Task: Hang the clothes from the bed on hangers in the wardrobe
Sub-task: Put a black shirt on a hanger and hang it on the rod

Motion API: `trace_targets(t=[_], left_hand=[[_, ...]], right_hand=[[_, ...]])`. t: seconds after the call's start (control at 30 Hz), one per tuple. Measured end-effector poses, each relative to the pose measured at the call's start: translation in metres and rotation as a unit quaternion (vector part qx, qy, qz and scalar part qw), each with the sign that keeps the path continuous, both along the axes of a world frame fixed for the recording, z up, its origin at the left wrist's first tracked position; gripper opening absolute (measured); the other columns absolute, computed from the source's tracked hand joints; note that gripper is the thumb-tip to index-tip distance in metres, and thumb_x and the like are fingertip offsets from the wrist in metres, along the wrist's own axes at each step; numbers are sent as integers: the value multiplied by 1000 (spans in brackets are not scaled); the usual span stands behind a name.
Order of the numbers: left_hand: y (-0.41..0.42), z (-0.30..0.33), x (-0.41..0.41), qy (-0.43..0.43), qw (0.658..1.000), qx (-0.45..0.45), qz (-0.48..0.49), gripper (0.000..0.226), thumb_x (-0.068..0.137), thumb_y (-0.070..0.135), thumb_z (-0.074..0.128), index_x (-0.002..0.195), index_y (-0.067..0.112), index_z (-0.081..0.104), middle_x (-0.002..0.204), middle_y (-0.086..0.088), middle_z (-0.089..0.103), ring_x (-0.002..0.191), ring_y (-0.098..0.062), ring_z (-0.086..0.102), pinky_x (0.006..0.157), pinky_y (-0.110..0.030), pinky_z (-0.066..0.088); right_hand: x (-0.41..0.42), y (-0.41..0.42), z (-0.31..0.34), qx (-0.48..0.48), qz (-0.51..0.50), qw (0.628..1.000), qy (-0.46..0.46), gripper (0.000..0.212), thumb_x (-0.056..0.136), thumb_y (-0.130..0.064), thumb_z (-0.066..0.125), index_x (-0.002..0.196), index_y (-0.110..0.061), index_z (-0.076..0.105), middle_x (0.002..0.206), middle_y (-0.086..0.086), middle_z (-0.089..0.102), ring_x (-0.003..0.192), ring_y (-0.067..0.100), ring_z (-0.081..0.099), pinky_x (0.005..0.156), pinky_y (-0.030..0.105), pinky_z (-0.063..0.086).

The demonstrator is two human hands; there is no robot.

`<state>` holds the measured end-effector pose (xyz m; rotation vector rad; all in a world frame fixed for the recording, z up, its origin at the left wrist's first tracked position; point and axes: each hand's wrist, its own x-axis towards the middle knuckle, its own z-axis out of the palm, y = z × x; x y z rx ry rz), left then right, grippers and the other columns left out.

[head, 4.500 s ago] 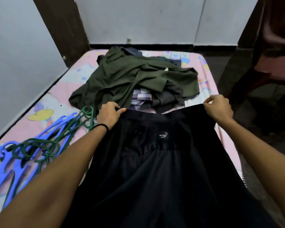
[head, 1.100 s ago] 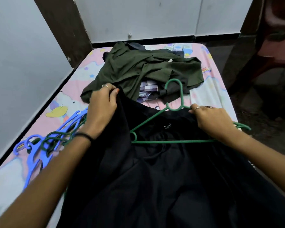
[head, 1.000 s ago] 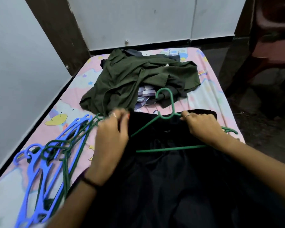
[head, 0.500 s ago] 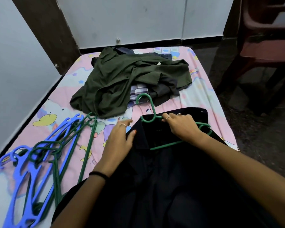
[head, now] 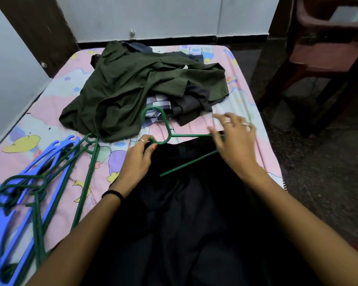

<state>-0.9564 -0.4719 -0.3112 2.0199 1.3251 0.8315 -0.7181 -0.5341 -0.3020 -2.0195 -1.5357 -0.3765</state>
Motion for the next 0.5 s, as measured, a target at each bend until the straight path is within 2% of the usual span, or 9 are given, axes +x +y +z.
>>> trace_targets(t=[0.07, 0.17, 0.2, 0.27, 0.33, 0.4, 0.5], left_hand=[[-8, 1, -5, -4, 999, 32, 17, 10, 97, 13, 52, 104, 10, 58, 84, -2, 63, 78, -20, 54, 66, -7, 35], [-14, 1, -10, -10, 1000, 28, -7, 8, 98, 15, 51, 103, 14, 57, 84, -13, 64, 79, -28, 55, 66, -18, 36], [-15, 1, -11, -3, 1000, 24, -18, 8, 98, 15, 50, 103, 15, 57, 86, -13, 64, 80, -30, 55, 67, -17, 37], [-18, 5, -12, 13, 999, 27, -30, 9, 98, 14, 50, 104, 15, 57, 88, -12, 64, 82, -29, 56, 70, -9, 36], [-20, 13, -12, 21, 999, 34, -33, 9, 98, 13, 51, 104, 16, 57, 89, -10, 64, 82, -27, 56, 71, -6, 36], [-22, 22, -14, 16, 998, 48, -34, 9, 97, 19, 51, 102, 20, 57, 90, -6, 65, 83, -24, 58, 72, -12, 38], [-25, 39, -21, 2, 996, 65, -53, 14, 90, 29, 46, 100, 32, 56, 95, 5, 65, 90, -9, 58, 79, -16, 40]], right_hand=[[30, -21, -6, -48, -79, 982, 165, 43, 94, -37, 54, 130, -13, 53, 131, 11, 52, 119, 35, 48, 99, 43, 34], [59, -37, -25, -192, -173, 899, 354, 60, 91, -48, 55, 131, -4, 50, 133, 20, 52, 123, 37, 48, 102, 40, 36], [61, -39, -32, -236, -174, 875, 384, 59, 88, -53, 56, 125, -6, 56, 127, 17, 58, 119, 34, 53, 98, 39, 40], [59, -37, -44, -282, -145, 867, 384, 47, 85, -56, 59, 106, -14, 65, 110, 9, 66, 108, 30, 59, 90, 37, 46], [61, -28, -49, -260, -123, 876, 387, 36, 88, -48, 60, 93, -14, 67, 99, 8, 67, 103, 31, 62, 84, 36, 46], [67, -19, -43, -199, -117, 874, 428, 31, 92, -38, 58, 99, -9, 70, 105, 16, 69, 105, 32, 62, 84, 33, 45], [83, -16, -13, -107, -124, 891, 423, 31, 95, -32, 55, 106, -6, 69, 110, 21, 67, 110, 35, 59, 86, 33, 43]])
